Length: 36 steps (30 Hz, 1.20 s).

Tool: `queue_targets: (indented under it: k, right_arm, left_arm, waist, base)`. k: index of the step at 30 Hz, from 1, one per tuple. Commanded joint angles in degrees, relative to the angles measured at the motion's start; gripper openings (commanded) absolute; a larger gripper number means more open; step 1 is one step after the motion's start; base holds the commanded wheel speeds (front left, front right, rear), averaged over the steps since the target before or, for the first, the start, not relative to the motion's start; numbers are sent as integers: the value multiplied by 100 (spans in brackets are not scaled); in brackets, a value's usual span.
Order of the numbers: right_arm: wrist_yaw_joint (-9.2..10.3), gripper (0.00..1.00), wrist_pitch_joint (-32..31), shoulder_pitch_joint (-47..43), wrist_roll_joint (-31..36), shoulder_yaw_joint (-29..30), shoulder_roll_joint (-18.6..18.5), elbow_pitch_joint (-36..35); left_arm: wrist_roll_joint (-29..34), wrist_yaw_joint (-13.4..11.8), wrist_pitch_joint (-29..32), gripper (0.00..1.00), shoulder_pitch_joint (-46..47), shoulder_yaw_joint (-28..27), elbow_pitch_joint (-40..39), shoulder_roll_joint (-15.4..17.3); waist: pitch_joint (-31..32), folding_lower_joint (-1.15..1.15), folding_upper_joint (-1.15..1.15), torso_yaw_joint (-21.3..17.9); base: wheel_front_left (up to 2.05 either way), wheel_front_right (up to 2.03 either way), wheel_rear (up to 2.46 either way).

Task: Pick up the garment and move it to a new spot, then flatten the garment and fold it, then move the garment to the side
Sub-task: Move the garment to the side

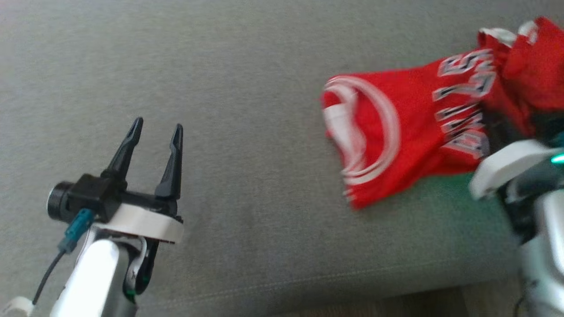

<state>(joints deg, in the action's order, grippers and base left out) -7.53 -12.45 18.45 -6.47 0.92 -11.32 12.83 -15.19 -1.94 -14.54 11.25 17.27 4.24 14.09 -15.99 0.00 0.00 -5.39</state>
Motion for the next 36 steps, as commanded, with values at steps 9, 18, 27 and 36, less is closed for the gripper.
queue_targets:
  k: [9,18,27,36]
  right_arm:
    - [4,0,-228,977,49,991,-425,-365]
    - [4,0,-316,1657,148,1906,-562,0]
    - [4,30,-304,1861,183,2122,-488,339]
    - [4,100,-265,1538,354,2183,-147,-178]
  left_arm:
    - [100,56,65,100,464,-154,-339,237]
    - [107,117,87,100,628,-96,-430,311]
    - [82,141,69,100,678,-47,-380,338]
    - [30,133,48,100,640,-8,-295,331]
  waist:
    - [-472,0,0,-364]
    - [-799,0,0,-353]
    - [-891,0,0,-379]
    - [-693,0,0,-359]
  base:
    - [0,0,0]
    - [0,0,0]
    - [0,0,0]
    - [0,0,0]
